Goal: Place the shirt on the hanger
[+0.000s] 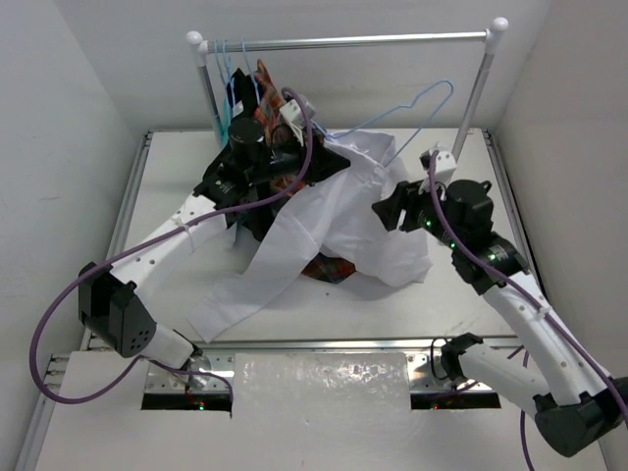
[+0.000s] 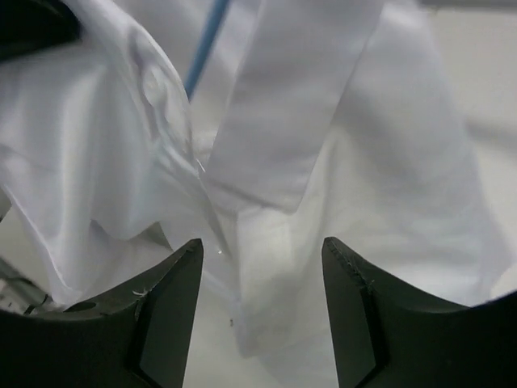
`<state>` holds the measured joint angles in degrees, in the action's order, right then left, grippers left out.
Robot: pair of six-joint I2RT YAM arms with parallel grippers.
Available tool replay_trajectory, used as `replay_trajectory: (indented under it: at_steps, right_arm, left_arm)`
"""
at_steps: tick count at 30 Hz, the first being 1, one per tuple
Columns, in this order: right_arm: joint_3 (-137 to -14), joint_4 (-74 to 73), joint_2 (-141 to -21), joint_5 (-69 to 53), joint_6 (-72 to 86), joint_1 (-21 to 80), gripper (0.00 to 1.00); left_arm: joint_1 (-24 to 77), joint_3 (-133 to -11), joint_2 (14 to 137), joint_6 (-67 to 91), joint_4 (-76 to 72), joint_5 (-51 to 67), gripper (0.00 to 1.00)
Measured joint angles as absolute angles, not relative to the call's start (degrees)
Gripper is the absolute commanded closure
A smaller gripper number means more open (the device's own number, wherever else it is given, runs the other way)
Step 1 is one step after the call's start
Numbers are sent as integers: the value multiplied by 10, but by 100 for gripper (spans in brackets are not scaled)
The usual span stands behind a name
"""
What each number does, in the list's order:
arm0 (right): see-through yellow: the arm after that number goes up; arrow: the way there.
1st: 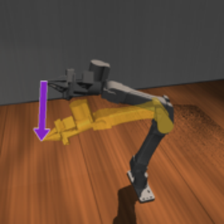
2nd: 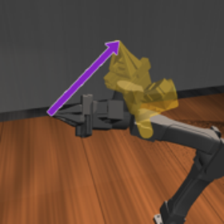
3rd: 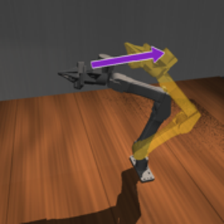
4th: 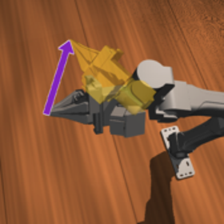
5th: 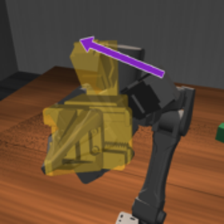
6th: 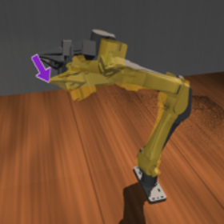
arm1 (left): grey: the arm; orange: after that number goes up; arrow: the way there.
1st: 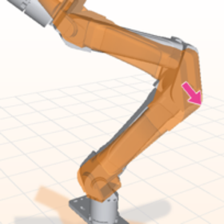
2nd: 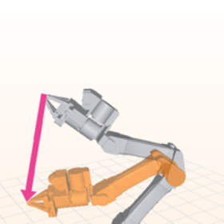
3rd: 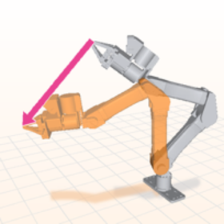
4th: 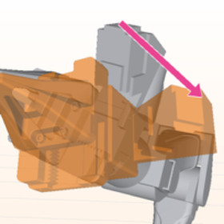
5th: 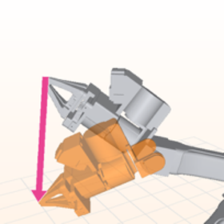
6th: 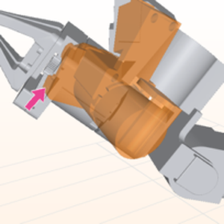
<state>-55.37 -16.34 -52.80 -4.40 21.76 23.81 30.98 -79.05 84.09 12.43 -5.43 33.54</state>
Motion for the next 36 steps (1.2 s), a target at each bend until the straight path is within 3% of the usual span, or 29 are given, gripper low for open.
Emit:
replay_trajectory:
  at_steps: [4, 6, 7, 8, 9, 12, 17, 18, 21, 25, 30, 31, 34, 36]
  right_arm:
    - [-498, -125, -553, -84, 248, 238, 36]
    - [-487, -111, -569, -97, 248, 238, 40]
    - [-482, -106, -572, -96, 244, 238, 45]
    - [-478, -103, -574, -96, 239, 238, 61]
    - [-474, -99, -574, -94, 231, 238, 70]
    - [-466, -90, -578, -84, 206, 238, 87]
    - [-465, -108, -587, -79, 149, 237, 81]
    - [-465, -115, -587, -84, 135, 237, 71]
    - [-465, -143, -587, -107, 96, 233, 63]
    - [-465, -183, -587, -138, 38, 230, 78]
    - [-458, -179, -591, -131, 19, 230, 85]
    - [-455, -175, -592, -130, 19, 230, 83]
    - [-451, -166, -597, -132, 6, 230, 63]
    - [-448, -167, -598, -140, -15, 230, 61]
  left_arm:
    - [310, -776, 841, 141, -51, 338, 100]
    - [310, -776, 841, 142, -50, 338, 100]
    - [310, -776, 841, 143, -50, 339, 100]
    - [310, -776, 841, 143, -51, 340, 100]
    - [310, -775, 841, 143, -53, 344, 100]
    - [310, -768, 840, 144, -62, 357, 100]
    - [302, -754, 839, 124, -61, 384, 100]
    - [299, -752, 839, 114, -58, 388, 100]
    - [295, -747, 838, 83, -48, 398, 100]
    - [295, -732, 832, 47, -40, 417, 100]
    - [295, -715, 824, 29, -40, 432, 100]
    - [295, -713, 823, 27, -40, 433, 100]
    - [294, -712, 820, 19, -36, 434, 100]
    - [290, -712, 818, 17, -34, 434, 100]
